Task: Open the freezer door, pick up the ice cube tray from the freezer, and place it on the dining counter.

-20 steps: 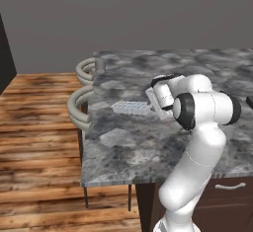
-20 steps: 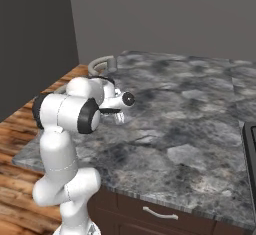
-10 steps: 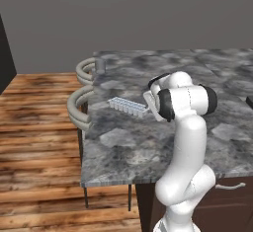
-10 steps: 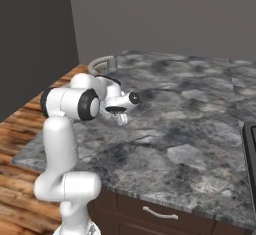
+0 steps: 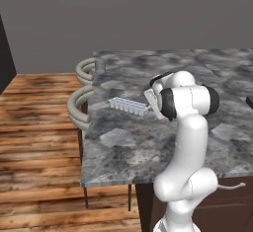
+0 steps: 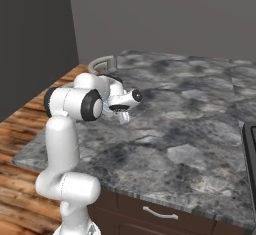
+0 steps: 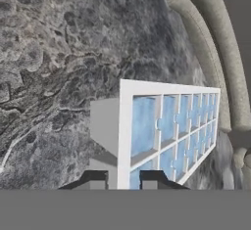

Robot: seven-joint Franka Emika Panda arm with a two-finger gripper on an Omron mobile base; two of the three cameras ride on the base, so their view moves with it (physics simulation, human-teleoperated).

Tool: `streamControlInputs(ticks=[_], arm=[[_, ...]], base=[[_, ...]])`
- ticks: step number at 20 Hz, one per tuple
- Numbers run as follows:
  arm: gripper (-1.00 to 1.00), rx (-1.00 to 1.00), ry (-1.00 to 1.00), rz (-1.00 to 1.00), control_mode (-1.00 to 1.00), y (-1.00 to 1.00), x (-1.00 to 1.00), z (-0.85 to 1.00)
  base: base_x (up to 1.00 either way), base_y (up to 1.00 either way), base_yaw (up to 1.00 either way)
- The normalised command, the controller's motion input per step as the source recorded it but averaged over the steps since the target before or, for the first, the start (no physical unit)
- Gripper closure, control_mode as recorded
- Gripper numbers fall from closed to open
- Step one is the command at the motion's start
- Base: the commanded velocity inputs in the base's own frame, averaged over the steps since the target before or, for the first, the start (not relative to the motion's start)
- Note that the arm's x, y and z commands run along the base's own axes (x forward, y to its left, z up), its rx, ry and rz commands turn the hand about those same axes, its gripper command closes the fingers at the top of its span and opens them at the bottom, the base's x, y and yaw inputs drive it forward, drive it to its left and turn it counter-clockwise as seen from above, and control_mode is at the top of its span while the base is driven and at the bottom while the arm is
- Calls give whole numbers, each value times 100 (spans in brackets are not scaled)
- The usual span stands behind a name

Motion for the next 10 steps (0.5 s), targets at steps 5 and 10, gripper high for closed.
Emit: streamControlInputs(ticks=[5,10], arm=[[-100,0,0,0,-100,0,0,0],[-100,0,-1,0,-100,0,0,14]], base=[[0,0,0],[0,0,0]])
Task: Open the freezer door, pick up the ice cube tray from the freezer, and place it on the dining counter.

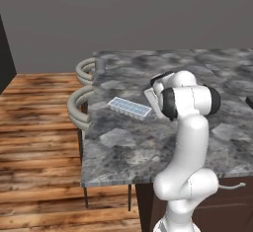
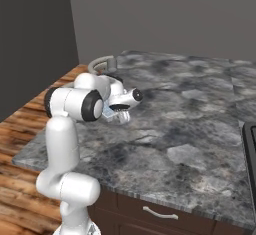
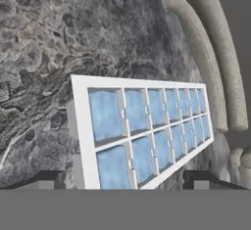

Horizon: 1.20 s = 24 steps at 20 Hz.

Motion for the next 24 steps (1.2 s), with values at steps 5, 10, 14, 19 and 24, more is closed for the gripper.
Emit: streamControlInputs(ticks=[5,10,14,19,24], arm=[[-100,-1,0,0,-100,0,0,98],[-100,-5,5,0,-100,0,-45,100],[-100,-2,12,0,-100,0,-97,86],[-100,0,14,-2,-100,1,-100,48],[-100,0,9,-1,-100,19,-100,10]], base=[[0,0,0],[0,0,0],[0,0,0],[0,0,0],[0,0,0]])
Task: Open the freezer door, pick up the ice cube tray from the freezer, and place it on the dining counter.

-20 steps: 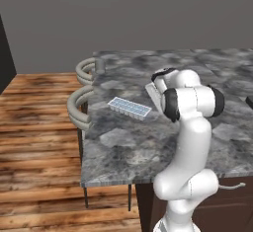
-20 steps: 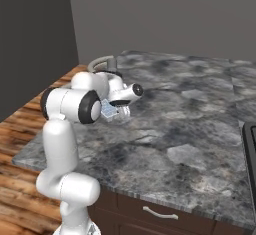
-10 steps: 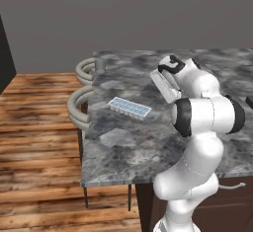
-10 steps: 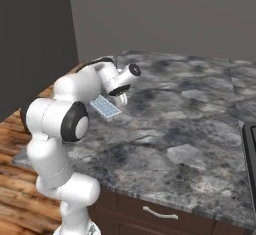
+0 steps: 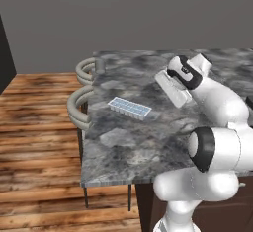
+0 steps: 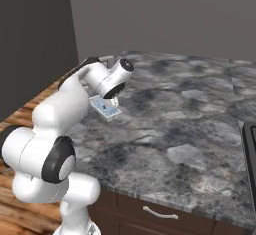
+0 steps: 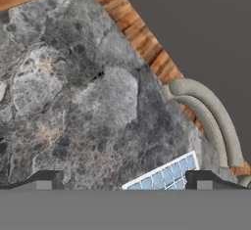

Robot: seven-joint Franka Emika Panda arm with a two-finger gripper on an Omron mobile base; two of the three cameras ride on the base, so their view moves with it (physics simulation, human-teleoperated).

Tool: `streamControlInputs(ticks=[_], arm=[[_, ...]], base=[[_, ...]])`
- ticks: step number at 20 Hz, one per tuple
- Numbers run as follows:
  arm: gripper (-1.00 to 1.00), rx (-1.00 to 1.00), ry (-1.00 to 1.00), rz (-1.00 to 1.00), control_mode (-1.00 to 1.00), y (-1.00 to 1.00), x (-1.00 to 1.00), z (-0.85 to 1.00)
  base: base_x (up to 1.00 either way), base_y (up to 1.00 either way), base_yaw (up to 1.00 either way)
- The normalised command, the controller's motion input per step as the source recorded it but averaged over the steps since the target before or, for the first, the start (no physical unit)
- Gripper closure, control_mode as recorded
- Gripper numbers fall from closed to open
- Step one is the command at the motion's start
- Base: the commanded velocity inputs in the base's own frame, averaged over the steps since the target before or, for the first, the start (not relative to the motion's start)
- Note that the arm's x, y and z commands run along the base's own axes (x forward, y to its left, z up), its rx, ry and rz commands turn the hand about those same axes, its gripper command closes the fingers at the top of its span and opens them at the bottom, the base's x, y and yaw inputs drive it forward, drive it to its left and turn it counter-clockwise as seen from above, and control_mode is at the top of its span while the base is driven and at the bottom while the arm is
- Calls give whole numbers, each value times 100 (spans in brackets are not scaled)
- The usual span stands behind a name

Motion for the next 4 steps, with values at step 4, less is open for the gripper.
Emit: streamControlInputs(ticks=[4], arm=[[-100,-5,9,-3,-100,34,-100,6]], base=[[0,0,0]])
